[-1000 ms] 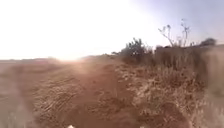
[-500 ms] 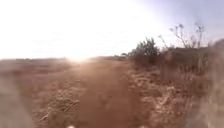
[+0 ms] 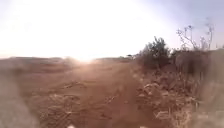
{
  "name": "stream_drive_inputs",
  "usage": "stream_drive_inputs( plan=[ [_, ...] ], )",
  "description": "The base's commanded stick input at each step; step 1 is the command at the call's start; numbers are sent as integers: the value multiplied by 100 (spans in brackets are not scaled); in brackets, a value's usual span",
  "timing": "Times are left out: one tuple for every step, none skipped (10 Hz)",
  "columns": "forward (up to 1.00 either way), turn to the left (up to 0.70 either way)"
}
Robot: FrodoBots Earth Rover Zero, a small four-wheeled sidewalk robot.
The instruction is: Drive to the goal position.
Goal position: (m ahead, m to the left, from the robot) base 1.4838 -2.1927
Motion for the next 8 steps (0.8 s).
stream_drive_inputs(
  plan=[
    [70, 3],
    [70, 0],
    [70, 0],
    [70, 0],
    [70, 0],
    [70, 0],
    [70, 0],
    [70, 0]
  ],
)
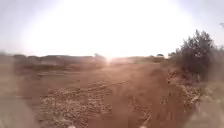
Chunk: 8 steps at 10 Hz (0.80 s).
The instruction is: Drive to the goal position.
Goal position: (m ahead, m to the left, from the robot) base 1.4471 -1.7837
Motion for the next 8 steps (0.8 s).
stream_drive_inputs(
  plan=[
    [70, 0],
    [70, 0],
    [70, 0],
    [70, 0],
    [70, 0],
    [70, 0],
    [70, 0],
    [70, 0]
  ],
)
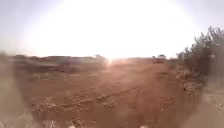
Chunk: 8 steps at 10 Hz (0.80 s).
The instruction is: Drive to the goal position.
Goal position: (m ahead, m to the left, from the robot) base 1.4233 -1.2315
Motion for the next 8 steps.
stream_drive_inputs(
  plan=[
    [70, -19],
    [70, -35],
    [70, -35],
    [70, -35],
    [70, -35],
    [70, -16],
    [70, 0],
    [70, 0]
  ],
)
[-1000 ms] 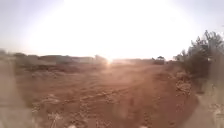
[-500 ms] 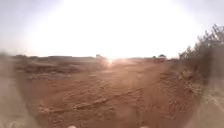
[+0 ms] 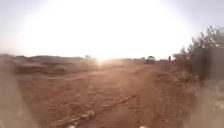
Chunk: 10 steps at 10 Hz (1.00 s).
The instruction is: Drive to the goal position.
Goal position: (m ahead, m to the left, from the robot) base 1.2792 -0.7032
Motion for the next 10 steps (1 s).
stream_drive_inputs(
  plan=[
    [70, 0],
    [70, 0],
    [70, 0],
    [70, 0],
    [70, 0],
    [70, 0],
    [70, 0],
    [70, 0],
    [70, 0],
    [70, 0]
  ],
)
